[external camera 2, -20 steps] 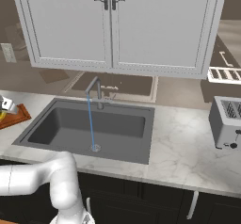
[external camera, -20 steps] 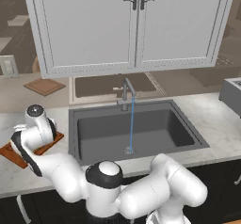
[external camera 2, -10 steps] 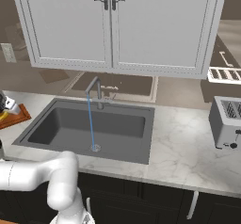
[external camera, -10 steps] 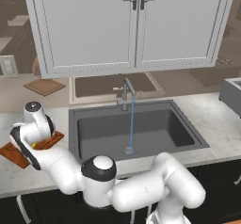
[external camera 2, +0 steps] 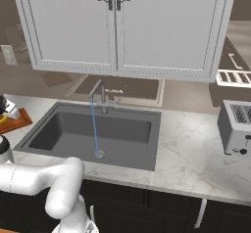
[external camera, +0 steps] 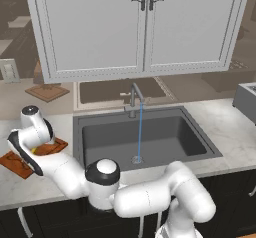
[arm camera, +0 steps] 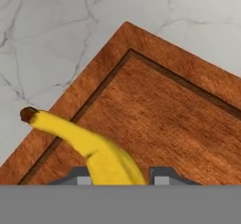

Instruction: Pick the banana from the sink and place it on the cutting board to airdry. Then turn off the sink faucet.

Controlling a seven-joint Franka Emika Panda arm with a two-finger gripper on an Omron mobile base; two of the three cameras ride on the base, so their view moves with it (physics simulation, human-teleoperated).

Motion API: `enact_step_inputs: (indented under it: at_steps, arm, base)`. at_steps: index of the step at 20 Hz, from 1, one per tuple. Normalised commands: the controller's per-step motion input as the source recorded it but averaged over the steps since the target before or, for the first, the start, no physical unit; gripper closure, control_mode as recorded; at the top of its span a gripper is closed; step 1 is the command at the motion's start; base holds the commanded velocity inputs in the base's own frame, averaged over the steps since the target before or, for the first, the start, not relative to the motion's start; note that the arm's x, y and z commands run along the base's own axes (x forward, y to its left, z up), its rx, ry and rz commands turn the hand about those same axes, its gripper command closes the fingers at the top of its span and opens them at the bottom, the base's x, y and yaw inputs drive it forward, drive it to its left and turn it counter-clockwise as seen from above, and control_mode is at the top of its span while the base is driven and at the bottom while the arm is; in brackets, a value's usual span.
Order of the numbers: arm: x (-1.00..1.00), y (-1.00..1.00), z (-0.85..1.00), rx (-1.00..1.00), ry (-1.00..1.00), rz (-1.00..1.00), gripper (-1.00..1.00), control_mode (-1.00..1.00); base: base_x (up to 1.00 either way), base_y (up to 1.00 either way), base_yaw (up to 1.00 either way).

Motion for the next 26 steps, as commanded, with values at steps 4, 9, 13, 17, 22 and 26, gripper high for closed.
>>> enact_step_inputs:
  at_steps: [4, 9, 13, 17, 22, 26]
  arm:
    - [0.0, 0.09, 0.0, 0.0, 0.0, -0.05, -1.0, -1.0]
    - [-0.02, -0.25, 0.01, 0.0, 0.0, -0.03, -1.0, -1.0]
    - [-0.04, -0.39, 0.05, 0.01, 0.0, -0.04, -1.0, -1.0]
    - [-0.03, -0.34, 0.33, 0.04, -0.01, -0.02, -1.0, -1.0]
    - [-0.26, -0.3, 0.19, 0.03, -0.07, 0.0, -1.0, -1.0]
    - [-0.46, -0.14, 0.19, 0.01, -0.13, 0.0, -1.0, -1.0]
  base:
    - [0.0, 0.0, 0.0]
    - [0.0, 0.0, 0.0]
    - [0.0, 0.0, 0.0]
    - [0.0, 0.0, 0.0]
    - [0.0, 0.0, 0.0]
    - [0.0, 0.0, 0.0]
